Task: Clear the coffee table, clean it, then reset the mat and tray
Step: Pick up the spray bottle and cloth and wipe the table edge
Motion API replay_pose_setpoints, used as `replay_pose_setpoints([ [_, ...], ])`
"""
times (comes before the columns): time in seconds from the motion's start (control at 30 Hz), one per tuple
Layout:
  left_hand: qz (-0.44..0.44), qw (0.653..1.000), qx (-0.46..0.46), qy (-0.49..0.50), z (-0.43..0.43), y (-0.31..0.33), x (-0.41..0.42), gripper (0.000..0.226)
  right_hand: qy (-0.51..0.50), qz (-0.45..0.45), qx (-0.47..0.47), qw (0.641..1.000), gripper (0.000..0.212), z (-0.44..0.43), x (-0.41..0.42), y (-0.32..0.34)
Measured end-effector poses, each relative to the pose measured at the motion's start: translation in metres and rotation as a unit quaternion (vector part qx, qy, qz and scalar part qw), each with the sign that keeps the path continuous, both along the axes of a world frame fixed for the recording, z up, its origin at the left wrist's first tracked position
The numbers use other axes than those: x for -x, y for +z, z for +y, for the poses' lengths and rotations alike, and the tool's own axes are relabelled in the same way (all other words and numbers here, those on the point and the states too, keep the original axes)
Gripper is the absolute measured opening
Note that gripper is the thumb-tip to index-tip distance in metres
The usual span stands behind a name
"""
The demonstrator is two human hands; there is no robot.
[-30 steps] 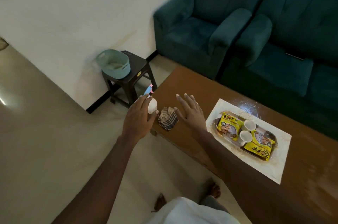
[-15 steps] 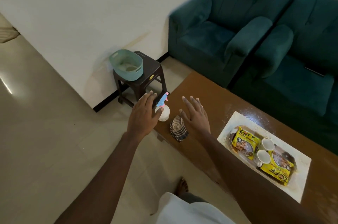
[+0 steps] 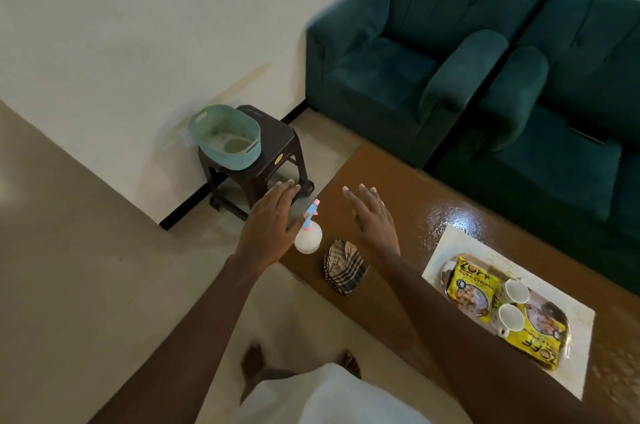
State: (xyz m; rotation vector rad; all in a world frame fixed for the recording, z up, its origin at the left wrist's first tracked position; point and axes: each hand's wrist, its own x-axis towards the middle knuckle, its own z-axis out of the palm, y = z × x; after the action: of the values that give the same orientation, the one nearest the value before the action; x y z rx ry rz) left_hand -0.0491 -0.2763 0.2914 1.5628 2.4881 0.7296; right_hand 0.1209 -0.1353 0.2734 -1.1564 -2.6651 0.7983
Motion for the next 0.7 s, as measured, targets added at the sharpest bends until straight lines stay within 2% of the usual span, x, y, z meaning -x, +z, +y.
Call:
replay_pose_setpoints([
  [0.13, -0.034, 0.999, -0.017, -0.032, 0.007, -0.009, 0.031, 0.054, -0.052, 0.014, 0.002, 0.999, 0.058, -0.004, 0.016, -0.004],
  [0.3, -0.099, 0.988, 0.048, -0.11, 0.012, -0.028, 0.066, 0.074, -0.163, 0.078, 0.025, 0.983, 0.045, -0.018, 0.029, -0.013],
  [0.4, -0.129, 0.977, 0.094, -0.141, 0.015, -0.039, 0.073, 0.085, -0.195, 0.076, 0.031, 0.977, 0.043, -0.03, 0.035, -0.018],
  [0.53, -0.165, 0.969, 0.11, -0.146, 0.02, -0.063, 0.079, 0.092, -0.224, 0.057, 0.05, 0.972, 0.041, -0.043, 0.036, -0.035],
  [0.7, -0.152, 0.966, 0.139, -0.159, 0.029, -0.101, 0.09, 0.1, -0.242, 0.011, 0.059, 0.968, 0.044, -0.057, 0.025, -0.079],
])
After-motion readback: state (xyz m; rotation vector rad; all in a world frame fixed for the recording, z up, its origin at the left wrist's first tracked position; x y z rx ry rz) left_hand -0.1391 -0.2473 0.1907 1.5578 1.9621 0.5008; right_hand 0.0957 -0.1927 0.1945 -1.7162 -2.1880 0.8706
